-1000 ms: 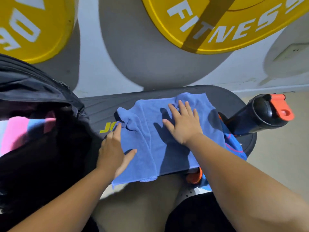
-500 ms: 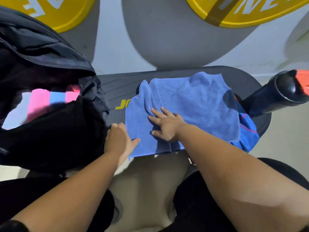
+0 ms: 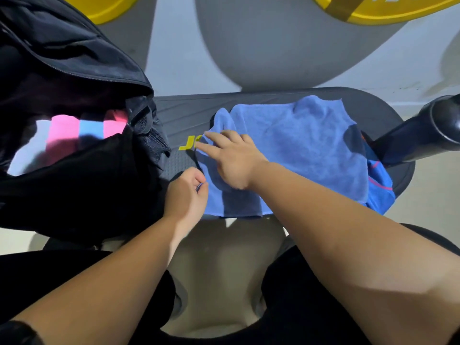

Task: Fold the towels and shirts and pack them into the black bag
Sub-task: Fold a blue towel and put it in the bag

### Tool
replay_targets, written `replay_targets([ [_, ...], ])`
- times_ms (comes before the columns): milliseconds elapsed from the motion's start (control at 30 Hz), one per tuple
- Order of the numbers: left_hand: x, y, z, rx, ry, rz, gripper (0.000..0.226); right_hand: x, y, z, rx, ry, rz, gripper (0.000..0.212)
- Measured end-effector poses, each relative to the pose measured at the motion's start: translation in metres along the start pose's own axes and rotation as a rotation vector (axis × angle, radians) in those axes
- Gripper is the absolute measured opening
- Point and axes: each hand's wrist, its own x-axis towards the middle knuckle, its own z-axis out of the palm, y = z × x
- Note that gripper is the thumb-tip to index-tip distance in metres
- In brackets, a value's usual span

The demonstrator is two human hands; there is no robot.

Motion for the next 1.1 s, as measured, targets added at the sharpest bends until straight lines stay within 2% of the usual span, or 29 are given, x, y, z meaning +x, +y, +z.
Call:
replay_targets([
  [100,-0.001,0.007,-0.002,-0.207,-0.006,-0.109,0.026,0.014,0.004,0.001,-0.192,-0.18,-0.13,0.077],
  [200,-0.001,0.011,-0.002,-0.412,-0.039,-0.287,0.031,0.013,0.018,0.006,-0.293,-0.315,-0.12,0.064],
  [267,-0.001,0.014,-0.004,-0.505,-0.082,-0.369,0.03,0.006,0.029,0.005,-0.298,-0.309,-0.084,0.058],
  [367,-0.001,0.021,-0.003,-0.633,-0.125,-0.398,0.039,-0.011,0.045,0.006,-0.269,-0.28,-0.031,0.062],
  [467,0.0,0.03,0.0,-0.728,-0.21,-0.335,0.032,-0.02,0.051,0.006,0.002,-0.178,0.112,0.065],
  [533,-0.002,0.035,0.005,-0.707,-0.29,-0.246,0.028,-0.014,0.048,0.004,0.167,-0.086,0.213,0.058],
  [600,-0.007,0.037,0.013,-0.621,-0.355,-0.175,0.037,-0.002,0.045,0.002,0.172,-0.048,0.265,0.048],
  [667,-0.013,0.038,0.02,-0.565,-0.405,-0.147,0.043,0.009,0.042,0.001,0.102,-0.107,0.275,0.055],
  [733,-0.017,0.033,0.023,-0.543,-0.435,-0.155,0.042,0.019,0.039,0.001,0.003,-0.18,0.219,0.07],
  [800,-0.018,0.025,0.021,-0.545,-0.429,-0.184,0.04,0.026,0.038,0.005,-0.097,-0.23,0.147,0.076],
  [933,-0.015,0.01,0.014,-0.506,-0.332,-0.268,0.046,0.033,0.045,0.014,-0.05,-0.248,0.099,0.058],
  [1033,-0.014,0.004,0.011,-0.443,-0.28,-0.278,0.046,0.03,0.051,0.016,0.107,-0.14,0.137,0.038],
  [1100,-0.012,0.002,0.01,-0.441,-0.285,-0.274,0.045,0.023,0.053,0.014,0.302,-0.039,0.255,0.023],
])
